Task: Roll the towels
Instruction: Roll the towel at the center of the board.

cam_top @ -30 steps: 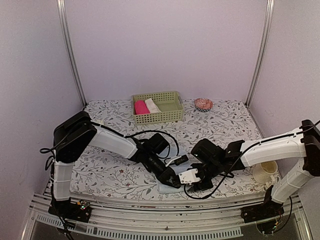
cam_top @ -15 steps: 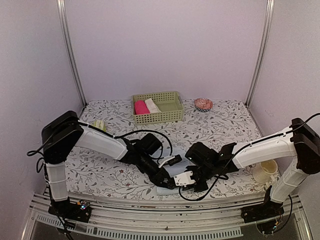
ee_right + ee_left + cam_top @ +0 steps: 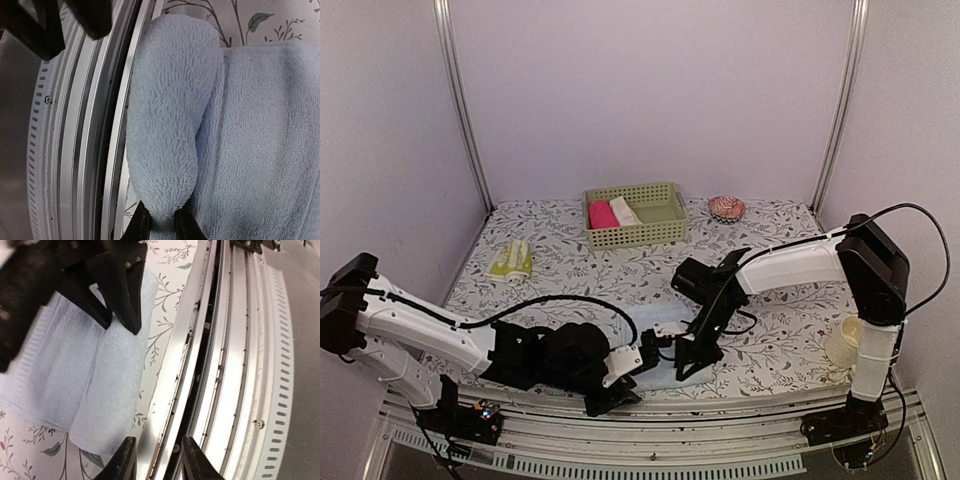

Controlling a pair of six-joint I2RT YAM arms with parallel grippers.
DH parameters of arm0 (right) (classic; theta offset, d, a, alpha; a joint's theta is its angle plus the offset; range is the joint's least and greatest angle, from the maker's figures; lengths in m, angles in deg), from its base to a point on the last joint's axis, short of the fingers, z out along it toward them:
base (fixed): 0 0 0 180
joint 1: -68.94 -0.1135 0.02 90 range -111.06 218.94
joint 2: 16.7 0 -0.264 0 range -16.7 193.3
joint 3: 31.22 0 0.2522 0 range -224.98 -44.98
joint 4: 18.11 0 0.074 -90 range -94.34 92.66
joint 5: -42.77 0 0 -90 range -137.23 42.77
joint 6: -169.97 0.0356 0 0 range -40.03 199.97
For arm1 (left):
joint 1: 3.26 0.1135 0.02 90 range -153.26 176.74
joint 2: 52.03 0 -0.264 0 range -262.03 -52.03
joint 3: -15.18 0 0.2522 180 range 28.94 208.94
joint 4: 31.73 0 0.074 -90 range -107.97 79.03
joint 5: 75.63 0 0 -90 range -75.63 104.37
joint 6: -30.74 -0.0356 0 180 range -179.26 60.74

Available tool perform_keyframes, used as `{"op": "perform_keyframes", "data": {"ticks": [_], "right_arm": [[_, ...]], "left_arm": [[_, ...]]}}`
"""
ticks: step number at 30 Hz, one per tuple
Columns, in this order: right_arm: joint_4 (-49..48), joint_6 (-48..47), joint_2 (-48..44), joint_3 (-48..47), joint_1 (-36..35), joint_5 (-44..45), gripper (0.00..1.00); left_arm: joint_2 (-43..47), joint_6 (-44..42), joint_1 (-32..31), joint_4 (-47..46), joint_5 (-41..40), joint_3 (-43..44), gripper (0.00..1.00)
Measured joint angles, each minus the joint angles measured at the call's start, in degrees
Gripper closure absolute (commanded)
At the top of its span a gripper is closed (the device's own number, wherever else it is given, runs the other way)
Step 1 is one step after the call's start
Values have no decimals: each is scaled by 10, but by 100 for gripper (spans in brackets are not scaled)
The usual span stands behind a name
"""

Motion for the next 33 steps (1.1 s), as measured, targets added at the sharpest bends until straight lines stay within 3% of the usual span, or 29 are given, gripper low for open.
{"op": "perform_keyframes", "data": {"ticks": [7, 16, 25, 33], "right_arm": [[131, -31, 128, -116, 56, -107, 90], [200, -51, 176, -161, 64, -148, 89], [203, -47, 179, -163, 64, -150, 89], [203, -44, 179, -163, 64, -151, 87]], "left_arm": [[-47, -20, -97, 4, -175, 17, 59], [-158, -118, -126, 6, -296, 95, 53], [-175, -227, -114, -13, -327, 120, 52], [-203, -252, -77, -13, -278, 133, 63]]}}
